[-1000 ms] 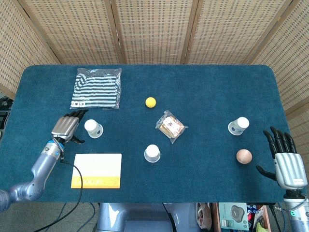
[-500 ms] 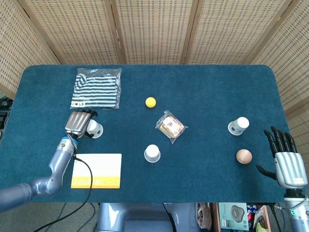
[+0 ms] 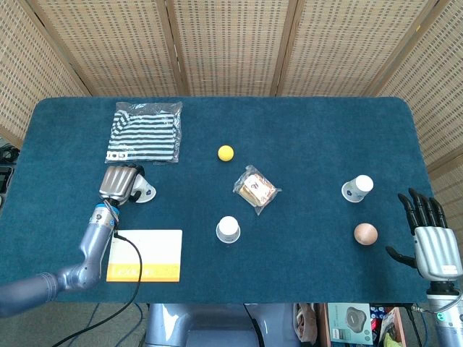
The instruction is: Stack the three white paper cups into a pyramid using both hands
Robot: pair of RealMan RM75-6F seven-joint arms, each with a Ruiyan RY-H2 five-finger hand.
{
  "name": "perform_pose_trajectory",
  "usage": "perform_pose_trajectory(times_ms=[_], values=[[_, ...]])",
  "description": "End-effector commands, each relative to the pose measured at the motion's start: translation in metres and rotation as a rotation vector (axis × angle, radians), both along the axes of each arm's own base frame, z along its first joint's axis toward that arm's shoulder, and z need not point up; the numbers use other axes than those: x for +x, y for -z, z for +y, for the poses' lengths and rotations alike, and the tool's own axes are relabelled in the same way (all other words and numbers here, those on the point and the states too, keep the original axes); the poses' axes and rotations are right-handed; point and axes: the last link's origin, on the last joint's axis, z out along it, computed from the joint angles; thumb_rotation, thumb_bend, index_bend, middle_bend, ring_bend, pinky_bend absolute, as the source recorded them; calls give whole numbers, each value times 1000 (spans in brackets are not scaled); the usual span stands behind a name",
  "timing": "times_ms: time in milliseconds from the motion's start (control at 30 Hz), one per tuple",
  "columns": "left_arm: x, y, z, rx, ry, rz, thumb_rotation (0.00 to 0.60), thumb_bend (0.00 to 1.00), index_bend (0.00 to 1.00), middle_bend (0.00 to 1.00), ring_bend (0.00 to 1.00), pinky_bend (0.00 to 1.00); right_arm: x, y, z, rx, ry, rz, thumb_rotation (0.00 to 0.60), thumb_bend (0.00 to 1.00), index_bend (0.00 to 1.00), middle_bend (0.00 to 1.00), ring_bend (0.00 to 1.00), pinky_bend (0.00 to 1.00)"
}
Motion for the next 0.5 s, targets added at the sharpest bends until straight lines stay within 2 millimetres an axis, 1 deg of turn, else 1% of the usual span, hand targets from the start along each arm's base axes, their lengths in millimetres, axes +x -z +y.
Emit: perform_pose_trajectory(times_ms=[33, 133, 233, 300, 400, 500], values=[[3, -4, 0, 9, 8, -19, 600, 361, 389, 426, 373, 491, 0, 0, 0, 0, 0, -1, 600, 0, 0, 0, 0, 0], [13, -11, -4, 25, 40, -65, 600, 361, 389, 426, 373, 491, 0, 0, 0, 0, 1, -2, 600, 0, 0, 0, 0, 0], [32, -17, -15, 3, 117, -122, 600, 361, 389, 425, 373, 487, 0, -1, 0, 0, 2, -1, 600, 0, 0, 0, 0, 0], [42, -17, -24, -30, 167, -133, 600, 360, 389, 423, 373, 484, 0, -1, -1, 3, 0, -1, 600, 0, 0, 0, 0, 0], [62, -13, -44, -97, 270, -130, 600, 360, 389, 420, 373, 482, 1, 0, 0, 6, -5, 1, 600, 0, 0, 0, 0, 0], [73, -2, -60, -148, 336, -130, 600, 361, 389, 419, 373, 481, 2, 0, 1, 11, -8, 1, 600, 0, 0, 0, 0, 0]])
